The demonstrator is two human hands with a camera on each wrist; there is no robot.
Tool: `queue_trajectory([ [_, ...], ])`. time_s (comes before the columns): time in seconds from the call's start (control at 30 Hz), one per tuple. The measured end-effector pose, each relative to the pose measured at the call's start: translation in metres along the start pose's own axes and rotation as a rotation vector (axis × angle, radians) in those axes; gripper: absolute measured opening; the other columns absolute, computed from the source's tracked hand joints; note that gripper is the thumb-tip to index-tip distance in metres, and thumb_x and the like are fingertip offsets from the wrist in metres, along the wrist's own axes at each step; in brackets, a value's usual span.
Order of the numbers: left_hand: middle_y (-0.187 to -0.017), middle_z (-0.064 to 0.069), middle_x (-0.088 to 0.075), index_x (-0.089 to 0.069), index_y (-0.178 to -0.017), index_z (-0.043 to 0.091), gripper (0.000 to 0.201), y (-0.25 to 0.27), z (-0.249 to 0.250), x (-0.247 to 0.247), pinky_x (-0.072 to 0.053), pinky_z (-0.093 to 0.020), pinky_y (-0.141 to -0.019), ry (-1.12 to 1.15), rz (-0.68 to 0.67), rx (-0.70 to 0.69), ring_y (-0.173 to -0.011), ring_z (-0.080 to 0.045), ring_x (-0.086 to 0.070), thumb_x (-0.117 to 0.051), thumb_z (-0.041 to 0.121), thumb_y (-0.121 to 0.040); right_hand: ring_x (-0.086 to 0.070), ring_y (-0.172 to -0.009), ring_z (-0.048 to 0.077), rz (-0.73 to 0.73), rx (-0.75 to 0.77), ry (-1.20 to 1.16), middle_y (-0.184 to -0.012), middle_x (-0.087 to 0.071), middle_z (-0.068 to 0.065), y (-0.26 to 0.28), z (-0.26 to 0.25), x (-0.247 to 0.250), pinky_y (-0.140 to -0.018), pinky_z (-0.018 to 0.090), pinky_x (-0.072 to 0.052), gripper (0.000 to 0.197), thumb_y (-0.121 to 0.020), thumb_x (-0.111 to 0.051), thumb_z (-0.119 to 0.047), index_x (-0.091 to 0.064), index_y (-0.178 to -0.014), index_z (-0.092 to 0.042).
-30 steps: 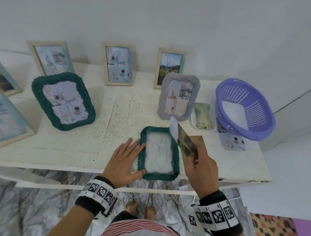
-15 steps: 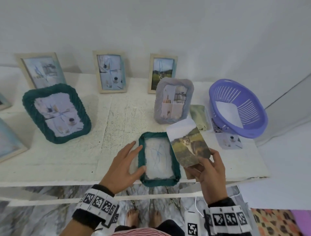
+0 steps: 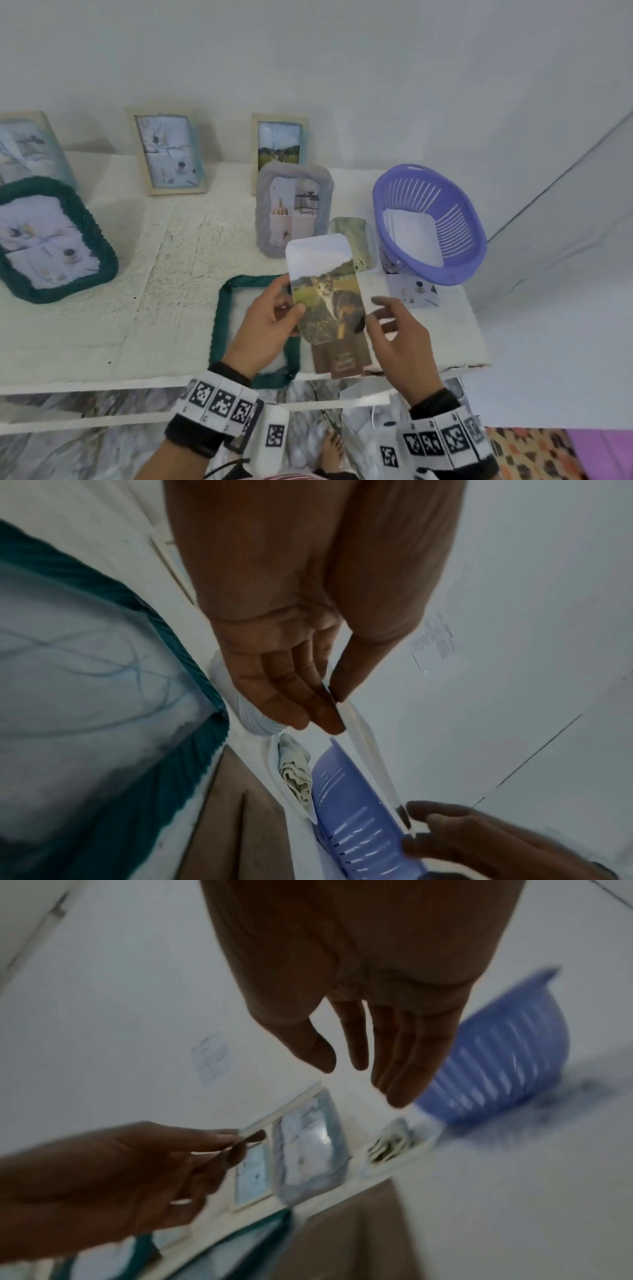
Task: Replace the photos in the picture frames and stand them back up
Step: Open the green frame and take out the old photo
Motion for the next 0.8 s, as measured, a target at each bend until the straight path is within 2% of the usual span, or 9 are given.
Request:
queue_trajectory([
  [0.03,-0.095,-0.006,-0.072,-0.048,-0.133,0.031,0.045,-0.004,0.0,-0.008,-0.059,-0.032,-0.074,-0.017,0.014,-0.004,-0.091,-0.017,-0.069,-0.057,0.007,-0.096,-0.061,-0.075,0.012,0.086,0.098,0.13,-0.092,-0.065,-0.006,-0.01,0.006,0.014,-0.068,0.029,-0.051,0.025,-0.089,-0.063,-0.016,-0.06,-0.113,-0.019],
  [0.13,-0.091,-0.006,-0.07,-0.048,-0.136,0.032,0.048,-0.018,-0.003,-0.03,-0.058,-0.036,-0.077,-0.073,0.077,0.006,-0.088,-0.02,-0.067,-0.059,0.009,-0.095,-0.053,-0.093,0.03,0.265,0.31,0.514,-0.108,-0.059,0.008,-0.045,0.029,0.054,-0.079,0.039,-0.046,0.04,-0.082,-0.066,-0.015,-0.059,-0.121,-0.011],
  [0.23,-0.086,-0.002,-0.07,-0.048,-0.124,0.048,0.044,-0.032,-0.006,-0.051,-0.056,-0.047,-0.082,-0.108,0.14,0.014,-0.086,-0.021,-0.067,-0.063,0.024,-0.09,-0.05,-0.107,0.04,0.202,0.312,0.772,-0.121,-0.059,0.014,-0.079,0.052,0.082,-0.083,0.049,-0.047,0.049,-0.077,-0.071,-0.026,-0.06,-0.123,-0.012],
  [0.3,-0.087,-0.004,-0.07,-0.049,-0.121,0.051,0.044,-0.039,-0.004,-0.066,-0.056,-0.051,-0.083,-0.127,0.159,0.024,-0.087,-0.023,-0.068,-0.063,0.024,-0.089,-0.053,-0.104,0.039,0.116,0.323,0.801,-0.11,-0.065,0.01,-0.092,0.062,0.092,-0.081,0.048,-0.047,0.039,-0.077,-0.074,-0.03,-0.065,-0.112,-0.014],
  [0.4,-0.089,-0.008,-0.071,-0.05,-0.127,0.042,0.044,-0.051,-0.002,-0.087,-0.057,-0.053,-0.081,-0.132,0.166,0.064,-0.088,-0.026,-0.068,-0.063,0.018,-0.092,-0.056,-0.093,0.036,0.08,0.407,0.78,-0.093,-0.068,0.004,-0.1,0.067,0.103,-0.074,0.044,-0.048,0.028,-0.079,-0.074,-0.029,-0.067,-0.101,-0.014],
  [0.53,-0.097,-0.001,-0.071,-0.049,-0.138,0.03,0.063,-0.072,-0.002,-0.111,-0.057,-0.049,-0.082,-0.207,0.151,0.139,-0.091,-0.022,-0.068,-0.061,0.048,-0.079,-0.055,-0.089,0.033,0.126,0.474,0.652,-0.092,-0.065,0.002,-0.109,0.069,0.12,-0.068,0.041,-0.049,0.028,-0.086,-0.063,-0.033,-0.066,-0.107,-0.014],
  [0.67,-0.1,-0.011,-0.067,-0.052,-0.135,0.013,0.043,-0.1,0.004,-0.145,-0.061,-0.037,-0.068,-0.133,0.144,0.222,-0.085,-0.023,-0.066,-0.062,0.011,-0.093,-0.055,-0.091,0.031,0.115,0.457,0.592,-0.097,-0.066,0.002,-0.118,0.071,0.132,-0.071,0.04,-0.05,0.036,-0.089,-0.054,-0.04,-0.065,-0.112,-0.015],
  [0.73,-0.102,-0.012,-0.065,-0.052,-0.132,0.008,0.041,-0.113,0.005,-0.159,-0.061,-0.033,-0.061,-0.138,0.151,0.258,-0.086,-0.026,-0.066,-0.063,0.008,-0.092,-0.055,-0.09,0.031,0.115,0.467,0.587,-0.097,-0.066,0.001,-0.121,0.071,0.135,-0.071,0.041,-0.05,0.036,-0.09,-0.052,-0.041,-0.065,-0.112,-0.016],
  [0.8,-0.094,-0.008,-0.064,-0.053,-0.127,0.008,0.035,-0.123,0.004,-0.167,-0.059,-0.029,-0.055,-0.176,0.136,0.269,-0.079,-0.024,-0.066,-0.062,0.009,-0.093,-0.055,-0.088,0.032,0.116,0.491,0.595,-0.095,-0.065,0.0,-0.12,0.071,0.135,-0.068,0.041,-0.05,0.037,-0.09,-0.049,-0.043,-0.065,-0.111,-0.017],
])
Point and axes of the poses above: each hand's wrist, its own y-axis away from the middle knuckle, its own x-axis out of the back of the hand, z = x × y, the point moved 1 cm from there along -y, towards the middle knuckle
